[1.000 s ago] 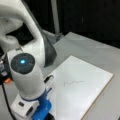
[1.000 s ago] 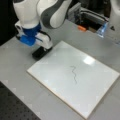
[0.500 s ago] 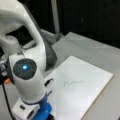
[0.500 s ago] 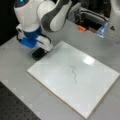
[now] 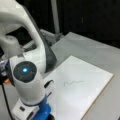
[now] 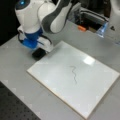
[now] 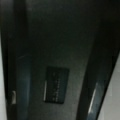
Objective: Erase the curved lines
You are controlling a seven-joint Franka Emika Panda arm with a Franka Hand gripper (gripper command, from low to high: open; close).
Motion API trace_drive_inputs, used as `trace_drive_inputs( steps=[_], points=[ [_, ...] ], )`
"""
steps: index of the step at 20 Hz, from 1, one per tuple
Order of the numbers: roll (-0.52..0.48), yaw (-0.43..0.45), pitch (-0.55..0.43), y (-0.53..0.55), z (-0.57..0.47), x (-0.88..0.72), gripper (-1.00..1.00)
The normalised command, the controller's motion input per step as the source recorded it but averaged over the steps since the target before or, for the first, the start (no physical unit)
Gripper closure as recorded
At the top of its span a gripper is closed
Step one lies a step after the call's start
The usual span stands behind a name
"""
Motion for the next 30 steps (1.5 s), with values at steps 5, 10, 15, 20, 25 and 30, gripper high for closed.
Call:
trace_drive_inputs(
  steps=[5,10,15,20,25,30],
  points=[
    [0.087,-0.191,-0.169,0.01,-0.12,-0.06,-1.0],
    [0.097,-0.184,-0.16,0.04,-0.13,-0.05,-1.0],
    [0.077,-0.167,-0.151,0.05,-0.11,-0.06,-1.0],
    [0.056,-0.15,-0.155,0.05,-0.11,-0.05,-1.0],
    [0.054,-0.147,-0.164,0.07,-0.13,-0.04,-1.0],
    [0.039,-0.158,-0.157,0.09,-0.1,-0.06,1.0]
  ],
)
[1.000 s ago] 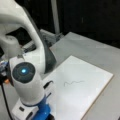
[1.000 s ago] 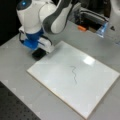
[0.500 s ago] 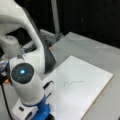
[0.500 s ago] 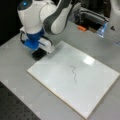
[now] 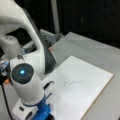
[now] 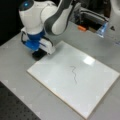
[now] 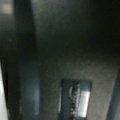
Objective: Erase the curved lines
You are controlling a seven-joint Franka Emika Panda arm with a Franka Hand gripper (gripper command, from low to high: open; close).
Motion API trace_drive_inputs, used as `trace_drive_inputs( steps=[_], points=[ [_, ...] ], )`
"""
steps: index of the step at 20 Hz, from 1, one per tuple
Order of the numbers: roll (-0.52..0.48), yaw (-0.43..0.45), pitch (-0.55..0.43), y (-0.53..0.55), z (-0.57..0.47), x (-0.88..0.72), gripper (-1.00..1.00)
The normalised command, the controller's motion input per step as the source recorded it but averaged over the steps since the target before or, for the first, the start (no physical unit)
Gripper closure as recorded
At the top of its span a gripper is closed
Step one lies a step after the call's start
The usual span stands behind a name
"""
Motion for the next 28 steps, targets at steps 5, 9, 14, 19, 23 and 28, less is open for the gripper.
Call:
trace_drive_inputs(
  steps=[5,9,14,19,23,28],
  points=[
    [0.039,-0.159,-0.145,0.12,-0.07,-0.07,1.0],
    [0.024,-0.17,-0.16,0.11,-0.08,-0.07,1.0],
    [0.018,-0.179,-0.177,0.08,-0.12,-0.05,1.0],
    [-0.012,-0.221,-0.166,0.11,-0.06,-0.06,1.0],
    [-0.073,-0.227,-0.128,0.15,0.12,-0.09,1.0],
    [-0.073,-0.156,-0.049,0.2,0.23,-0.16,1.0]
  ],
)
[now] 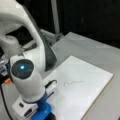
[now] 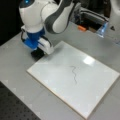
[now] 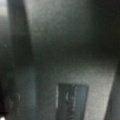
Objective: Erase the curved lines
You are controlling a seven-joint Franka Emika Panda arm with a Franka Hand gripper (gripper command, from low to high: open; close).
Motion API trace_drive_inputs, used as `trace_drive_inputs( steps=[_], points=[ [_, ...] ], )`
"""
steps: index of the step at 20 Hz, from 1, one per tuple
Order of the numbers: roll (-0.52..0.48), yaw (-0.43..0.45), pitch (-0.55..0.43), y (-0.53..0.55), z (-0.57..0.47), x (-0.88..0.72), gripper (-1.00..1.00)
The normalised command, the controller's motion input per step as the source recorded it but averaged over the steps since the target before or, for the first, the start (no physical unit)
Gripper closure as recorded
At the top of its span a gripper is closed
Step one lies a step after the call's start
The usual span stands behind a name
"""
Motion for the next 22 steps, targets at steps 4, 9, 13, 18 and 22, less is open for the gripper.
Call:
trace_drive_inputs(
  steps=[4,9,13,18,22],
  points=[
    [-0.018,-0.076,-0.004,0.22,0.18,-0.2,1.0],
    [0.037,-0.106,-0.024,0.25,0.16,-0.21,1.0],
    [0.013,-0.218,-0.024,0.41,0.2,-0.34,1.0],
    [-0.05,-0.295,-0.059,0.71,0.13,-0.49,1.0],
    [-0.097,-0.253,-0.127,0.69,0.02,-0.51,1.0]
  ],
)
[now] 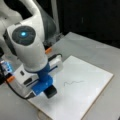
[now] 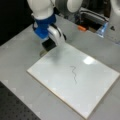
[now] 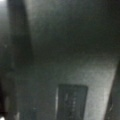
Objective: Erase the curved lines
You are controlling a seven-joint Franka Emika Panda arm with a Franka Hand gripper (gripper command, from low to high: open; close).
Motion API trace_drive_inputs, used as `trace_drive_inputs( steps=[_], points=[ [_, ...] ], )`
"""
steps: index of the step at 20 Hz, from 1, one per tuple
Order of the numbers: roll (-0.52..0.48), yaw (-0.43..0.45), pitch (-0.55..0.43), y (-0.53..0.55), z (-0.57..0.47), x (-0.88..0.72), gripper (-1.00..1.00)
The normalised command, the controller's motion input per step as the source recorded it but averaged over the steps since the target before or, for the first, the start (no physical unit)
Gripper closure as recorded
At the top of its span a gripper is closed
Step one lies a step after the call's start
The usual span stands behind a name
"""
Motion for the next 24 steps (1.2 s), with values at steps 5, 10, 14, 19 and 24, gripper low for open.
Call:
trace_drive_inputs(
  steps=[5,10,14,19,24],
  points=[
    [-0.141,-0.26,-0.127,0.33,-0.05,-0.46,1.0],
    [-0.099,-0.308,-0.163,-0.03,-0.15,-0.34,1.0],
    [-0.054,-0.259,-0.148,-0.06,-0.13,-0.21,1.0],
    [-0.059,-0.164,-0.121,0.09,-0.04,-0.07,1.0],
    [-0.052,-0.13,-0.129,0.23,-0.06,0.06,1.0]
  ],
)
